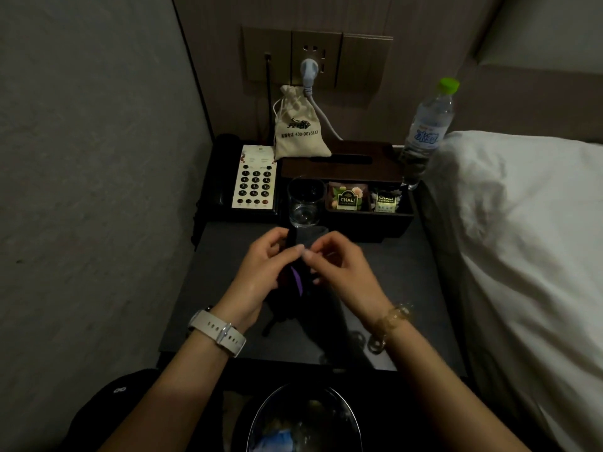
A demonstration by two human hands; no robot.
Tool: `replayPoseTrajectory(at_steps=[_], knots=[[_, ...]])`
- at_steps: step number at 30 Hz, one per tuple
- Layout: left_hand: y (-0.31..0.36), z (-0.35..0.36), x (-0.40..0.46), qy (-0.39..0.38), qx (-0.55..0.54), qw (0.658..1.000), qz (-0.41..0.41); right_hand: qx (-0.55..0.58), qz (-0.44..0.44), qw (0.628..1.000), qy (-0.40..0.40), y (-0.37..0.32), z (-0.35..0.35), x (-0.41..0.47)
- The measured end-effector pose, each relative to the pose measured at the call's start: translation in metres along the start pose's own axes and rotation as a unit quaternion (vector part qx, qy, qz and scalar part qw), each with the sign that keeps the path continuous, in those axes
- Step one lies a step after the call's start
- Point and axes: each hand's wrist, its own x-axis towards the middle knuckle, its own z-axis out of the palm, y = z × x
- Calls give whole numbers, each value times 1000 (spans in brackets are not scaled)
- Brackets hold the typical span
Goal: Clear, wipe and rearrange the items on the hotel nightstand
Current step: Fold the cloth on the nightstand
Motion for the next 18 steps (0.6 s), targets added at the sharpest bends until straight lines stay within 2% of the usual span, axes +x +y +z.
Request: replayPoseTrajectory(at_steps=[3,7,10,13,16,18], knots=[[-1,2,1,15,15,1000,-3,-35,-25,999,13,6,14,-4],[-1,2,2,31,30,998,35,-76,-54,994,63,3,11,-4],[0,3,2,57,26,996,65,-11,-27,998,60,-4,-1,-1],[1,-5,5,100,30,993,55,22,8,996,85,-7,-21,3],[0,-19,10,115,46,992,32,28,68,992,105,-3,-49,8],[-3,-29,15,116,108,987,23,-12,99,988,114,3,-69,11]])
